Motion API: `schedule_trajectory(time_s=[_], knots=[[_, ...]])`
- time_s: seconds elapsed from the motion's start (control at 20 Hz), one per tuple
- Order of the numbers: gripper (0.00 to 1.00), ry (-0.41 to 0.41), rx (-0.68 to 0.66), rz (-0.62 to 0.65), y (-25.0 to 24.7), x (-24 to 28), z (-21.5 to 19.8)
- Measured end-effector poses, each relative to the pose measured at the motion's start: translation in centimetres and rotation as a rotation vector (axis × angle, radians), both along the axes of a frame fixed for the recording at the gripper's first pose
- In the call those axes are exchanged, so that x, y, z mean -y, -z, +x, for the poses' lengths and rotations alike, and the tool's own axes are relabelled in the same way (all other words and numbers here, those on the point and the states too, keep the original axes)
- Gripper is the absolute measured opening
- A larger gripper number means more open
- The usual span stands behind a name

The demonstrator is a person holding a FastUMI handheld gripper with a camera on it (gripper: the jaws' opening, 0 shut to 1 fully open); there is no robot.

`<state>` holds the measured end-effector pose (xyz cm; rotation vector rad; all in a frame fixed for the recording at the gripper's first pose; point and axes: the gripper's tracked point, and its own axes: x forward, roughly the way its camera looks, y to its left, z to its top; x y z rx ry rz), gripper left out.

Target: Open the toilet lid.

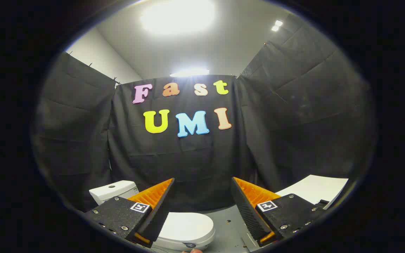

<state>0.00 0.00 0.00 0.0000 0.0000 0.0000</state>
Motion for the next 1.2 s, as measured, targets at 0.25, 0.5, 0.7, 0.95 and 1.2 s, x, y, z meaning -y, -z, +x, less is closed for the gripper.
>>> schedule_trajectory(time_s=[0.25,0.5,0.7,0.95,1.2], knots=[[0.95,0.022,-0.02,-0.102,1.6,0.2,0.3],[0.95,0.011,-0.036,-0.173,3.1,-0.5,0.4],[0.96,-0.028,-0.057,-0.147,4.4,-1.7,0.7],[0.96,-0.047,-0.087,-0.174,6.1,-2.2,1.0],[0.96,-0.1,-0.107,-0.129,7.2,-4.0,1.1]])
